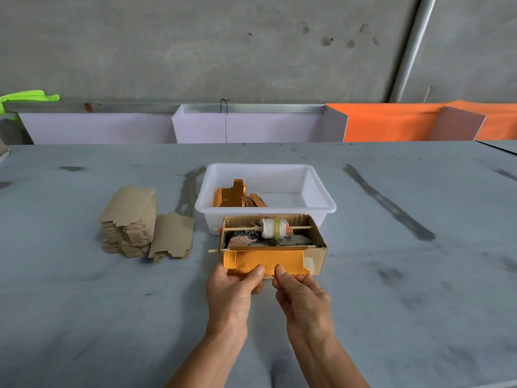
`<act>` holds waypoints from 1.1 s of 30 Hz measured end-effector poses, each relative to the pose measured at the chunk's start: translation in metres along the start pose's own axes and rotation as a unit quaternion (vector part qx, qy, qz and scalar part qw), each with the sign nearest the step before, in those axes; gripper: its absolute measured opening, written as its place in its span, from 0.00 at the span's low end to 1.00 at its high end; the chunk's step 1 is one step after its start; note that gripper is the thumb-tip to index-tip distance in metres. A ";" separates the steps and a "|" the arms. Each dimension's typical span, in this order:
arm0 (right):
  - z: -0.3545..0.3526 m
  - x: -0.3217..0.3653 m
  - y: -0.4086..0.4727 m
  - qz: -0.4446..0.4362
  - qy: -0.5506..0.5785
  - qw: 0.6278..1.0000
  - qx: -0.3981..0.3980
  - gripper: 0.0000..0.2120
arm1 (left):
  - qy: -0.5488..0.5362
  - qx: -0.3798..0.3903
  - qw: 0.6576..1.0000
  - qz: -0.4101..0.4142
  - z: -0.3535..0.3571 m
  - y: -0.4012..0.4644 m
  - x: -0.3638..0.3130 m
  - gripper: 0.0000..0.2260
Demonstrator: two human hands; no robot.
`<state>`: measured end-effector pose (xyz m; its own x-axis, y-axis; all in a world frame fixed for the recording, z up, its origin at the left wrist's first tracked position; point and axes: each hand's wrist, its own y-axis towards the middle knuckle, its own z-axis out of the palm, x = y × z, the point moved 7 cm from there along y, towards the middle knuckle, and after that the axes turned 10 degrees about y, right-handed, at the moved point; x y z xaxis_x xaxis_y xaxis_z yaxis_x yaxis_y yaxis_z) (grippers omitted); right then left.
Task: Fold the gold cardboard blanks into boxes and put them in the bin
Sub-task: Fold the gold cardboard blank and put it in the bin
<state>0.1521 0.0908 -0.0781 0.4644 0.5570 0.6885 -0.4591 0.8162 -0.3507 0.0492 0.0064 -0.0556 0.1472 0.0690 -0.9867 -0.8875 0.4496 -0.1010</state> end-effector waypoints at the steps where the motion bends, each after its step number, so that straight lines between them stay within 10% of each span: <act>1: -0.001 0.000 0.000 0.005 0.006 1.000 -0.001 0.07 | 0.000 0.002 1.000 -0.005 -0.001 0.001 0.002 0.07; 17: 0.000 0.012 0.010 0.022 0.051 0.993 0.100 0.03 | -0.061 0.200 0.948 -0.242 0.009 0.014 0.021 0.17; 25: -0.006 0.006 0.011 0.042 0.000 0.997 0.060 0.06 | 0.022 0.258 0.936 -0.237 0.019 0.006 0.029 0.01; 33: -0.010 0.001 0.001 0.062 0.038 0.996 0.053 0.11 | 0.078 0.230 0.955 -0.171 0.023 0.010 0.024 0.07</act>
<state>0.1595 0.0938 -0.0848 0.4542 0.6653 0.5926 -0.5919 0.7225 -0.3573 0.0538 0.0326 -0.0770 0.2947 -0.2694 -0.9168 -0.5077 0.7687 -0.3891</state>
